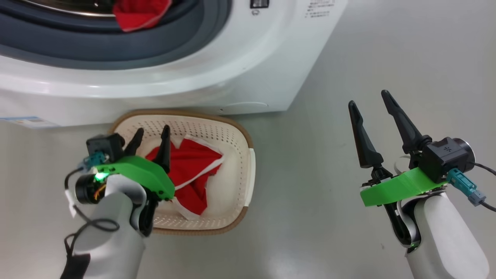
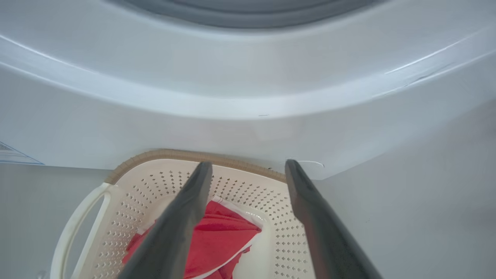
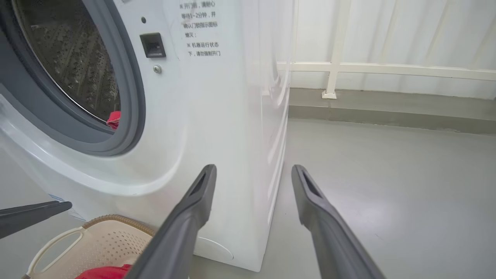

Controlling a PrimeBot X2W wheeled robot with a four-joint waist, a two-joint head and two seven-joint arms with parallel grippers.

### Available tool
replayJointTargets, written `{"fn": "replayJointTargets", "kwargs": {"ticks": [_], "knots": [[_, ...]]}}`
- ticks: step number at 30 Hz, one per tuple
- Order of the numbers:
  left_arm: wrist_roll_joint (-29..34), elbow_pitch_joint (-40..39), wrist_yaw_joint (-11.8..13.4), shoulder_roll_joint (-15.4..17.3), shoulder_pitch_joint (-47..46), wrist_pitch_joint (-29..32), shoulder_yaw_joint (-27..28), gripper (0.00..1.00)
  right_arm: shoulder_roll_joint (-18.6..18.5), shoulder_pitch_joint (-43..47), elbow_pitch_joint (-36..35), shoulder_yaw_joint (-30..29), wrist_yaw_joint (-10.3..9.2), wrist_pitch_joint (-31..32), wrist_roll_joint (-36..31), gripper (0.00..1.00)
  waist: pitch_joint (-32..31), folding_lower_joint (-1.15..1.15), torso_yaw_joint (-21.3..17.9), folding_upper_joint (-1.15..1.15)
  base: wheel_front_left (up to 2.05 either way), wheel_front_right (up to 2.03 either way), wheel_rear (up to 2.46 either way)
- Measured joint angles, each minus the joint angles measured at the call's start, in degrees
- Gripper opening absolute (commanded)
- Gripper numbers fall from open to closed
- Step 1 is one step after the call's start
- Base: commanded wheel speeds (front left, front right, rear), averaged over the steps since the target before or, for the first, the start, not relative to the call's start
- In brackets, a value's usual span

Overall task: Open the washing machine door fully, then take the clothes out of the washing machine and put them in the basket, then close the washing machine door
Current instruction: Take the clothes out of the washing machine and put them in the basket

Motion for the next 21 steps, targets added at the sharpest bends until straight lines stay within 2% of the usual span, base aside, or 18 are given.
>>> {"fn": "replayJointTargets", "kwargs": {"ticks": [12,21], "knots": [[9.67,-25.32,0.70,1.29,13.98,-0.01,6.26,1.00,0.02,2.53,0.54,-0.02,0.00,0.00,-0.88,1.00,-6.76,0.00,2.81,0.00,0.00,0.00,0.00],[13.05,-37.12,1.01,1.08,22.41,-0.01,9.90,1.00,0.05,6.05,-0.08,-0.98,0.00,0.00,-1.58,1.00,-12.42,0.00,3.69,0.00,0.00,0.00,0.00]]}}
